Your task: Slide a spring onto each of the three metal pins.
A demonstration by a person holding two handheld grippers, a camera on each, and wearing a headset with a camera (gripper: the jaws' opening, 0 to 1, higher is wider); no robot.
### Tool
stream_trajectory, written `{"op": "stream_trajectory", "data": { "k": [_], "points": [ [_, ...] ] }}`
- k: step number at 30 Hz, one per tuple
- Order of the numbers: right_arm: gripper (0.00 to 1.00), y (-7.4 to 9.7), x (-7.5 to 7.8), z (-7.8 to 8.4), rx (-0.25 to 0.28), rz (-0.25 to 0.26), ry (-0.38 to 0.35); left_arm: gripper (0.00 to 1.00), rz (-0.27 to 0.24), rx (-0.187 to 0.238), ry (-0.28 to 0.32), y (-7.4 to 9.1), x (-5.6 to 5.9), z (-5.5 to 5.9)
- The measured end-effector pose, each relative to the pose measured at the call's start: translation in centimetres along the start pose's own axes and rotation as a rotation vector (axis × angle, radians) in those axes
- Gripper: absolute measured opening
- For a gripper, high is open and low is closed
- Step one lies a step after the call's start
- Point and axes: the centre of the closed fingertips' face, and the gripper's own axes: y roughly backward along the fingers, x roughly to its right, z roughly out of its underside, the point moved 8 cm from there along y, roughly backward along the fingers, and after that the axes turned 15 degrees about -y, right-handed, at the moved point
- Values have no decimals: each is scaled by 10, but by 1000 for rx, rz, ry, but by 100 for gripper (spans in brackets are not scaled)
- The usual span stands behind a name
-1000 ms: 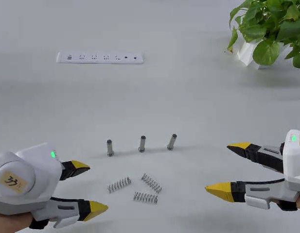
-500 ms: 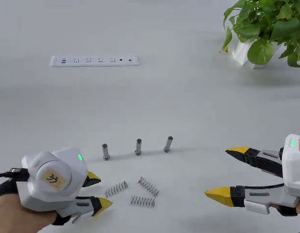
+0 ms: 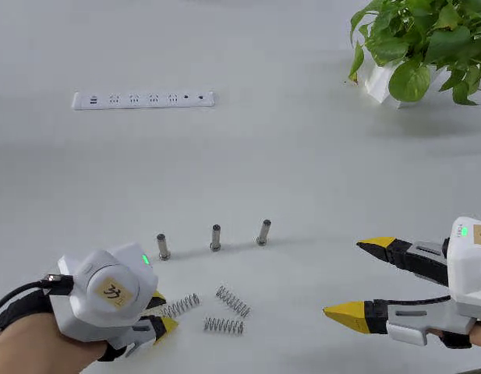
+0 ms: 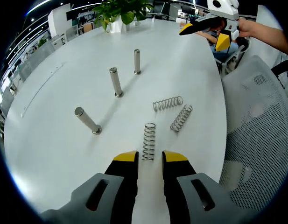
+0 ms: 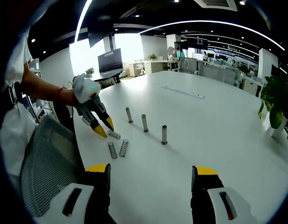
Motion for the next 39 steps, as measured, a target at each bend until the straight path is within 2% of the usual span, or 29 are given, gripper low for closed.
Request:
{"op": "stream_trajectory", "data": {
  "k": [3,6,13,21,27,29,39],
  "points": [
    [69,0,0,0,1,0,-3,15,-4,-8,-10,0,0,0],
    [69,1,1,1,2,1,-4,13,-8,-12,8,0,-2,0],
    [68,1,0,1,6,3,-6,8,-13,-57,-23,-2,-4,-2],
    [68,0,0,3,-2,-1,-9,7,-2,-82,-33,-2,-5,-3],
    [69,0,-1,5,-3,-7,-14,7,2,-68,-89,-1,-4,-1],
    [69,-1,-1,6,-5,-9,-14,7,6,-63,-72,-1,-4,-1],
    [74,-3,-2,9,-12,-22,-14,6,15,-50,-58,-1,-4,1]
  ]
}}
